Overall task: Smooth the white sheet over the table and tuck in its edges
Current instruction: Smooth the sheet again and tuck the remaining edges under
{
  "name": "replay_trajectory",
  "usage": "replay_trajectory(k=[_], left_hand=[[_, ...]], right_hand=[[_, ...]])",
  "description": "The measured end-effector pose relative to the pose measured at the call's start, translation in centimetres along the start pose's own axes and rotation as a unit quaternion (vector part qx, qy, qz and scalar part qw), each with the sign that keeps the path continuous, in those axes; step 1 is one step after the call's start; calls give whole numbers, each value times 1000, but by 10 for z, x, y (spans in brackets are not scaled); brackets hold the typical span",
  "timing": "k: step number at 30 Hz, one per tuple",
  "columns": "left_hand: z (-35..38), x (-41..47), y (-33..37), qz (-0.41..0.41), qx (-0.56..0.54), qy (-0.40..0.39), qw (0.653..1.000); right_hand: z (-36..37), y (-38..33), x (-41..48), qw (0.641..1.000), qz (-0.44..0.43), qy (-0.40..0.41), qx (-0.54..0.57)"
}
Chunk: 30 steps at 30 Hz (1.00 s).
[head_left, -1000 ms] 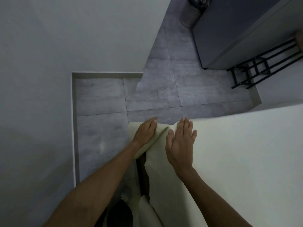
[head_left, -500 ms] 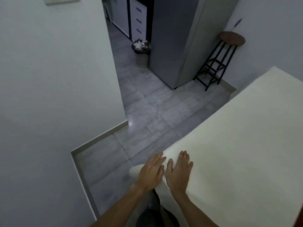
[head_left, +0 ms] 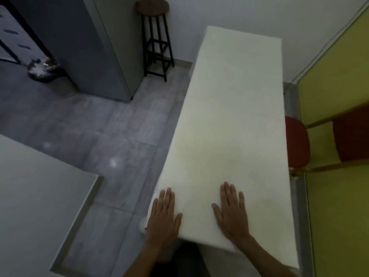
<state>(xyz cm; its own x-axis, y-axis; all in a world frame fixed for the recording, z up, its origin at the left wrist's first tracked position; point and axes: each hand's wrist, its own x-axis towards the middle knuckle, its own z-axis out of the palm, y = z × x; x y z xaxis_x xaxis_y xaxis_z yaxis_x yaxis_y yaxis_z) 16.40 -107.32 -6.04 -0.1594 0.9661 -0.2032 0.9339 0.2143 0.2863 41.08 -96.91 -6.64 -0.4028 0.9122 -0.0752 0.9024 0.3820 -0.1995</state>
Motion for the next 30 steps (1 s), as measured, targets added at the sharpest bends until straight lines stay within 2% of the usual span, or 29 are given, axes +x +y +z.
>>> replay_trajectory(k=[4, 8, 11, 16, 22, 27, 30], left_hand=[[-6, -3, -3, 2, 21, -32, 999], [-16, -7, -3, 16, 8, -56, 998], [-20, -9, -10, 78, 21, -75, 994], [-34, -4, -54, 227, 48, -108, 967], [-65, 73, -79, 392, 102, -121, 906], [-80, 133, -56, 448, 147, -161, 867], [-83, 154, -41, 499, 183, -168, 830]], right_hand=[[-23, 58, -16, 986, 164, 11, -13], [-24, 20, -16, 954, 296, 35, 29], [-8, -48, 0, 946, 315, 50, 58], [10, -136, 18, 936, 342, 58, 51], [12, -158, 19, 911, 408, 48, 38], [14, -183, 27, 878, 471, 66, 61], [23, -196, 37, 857, 504, 75, 81]])
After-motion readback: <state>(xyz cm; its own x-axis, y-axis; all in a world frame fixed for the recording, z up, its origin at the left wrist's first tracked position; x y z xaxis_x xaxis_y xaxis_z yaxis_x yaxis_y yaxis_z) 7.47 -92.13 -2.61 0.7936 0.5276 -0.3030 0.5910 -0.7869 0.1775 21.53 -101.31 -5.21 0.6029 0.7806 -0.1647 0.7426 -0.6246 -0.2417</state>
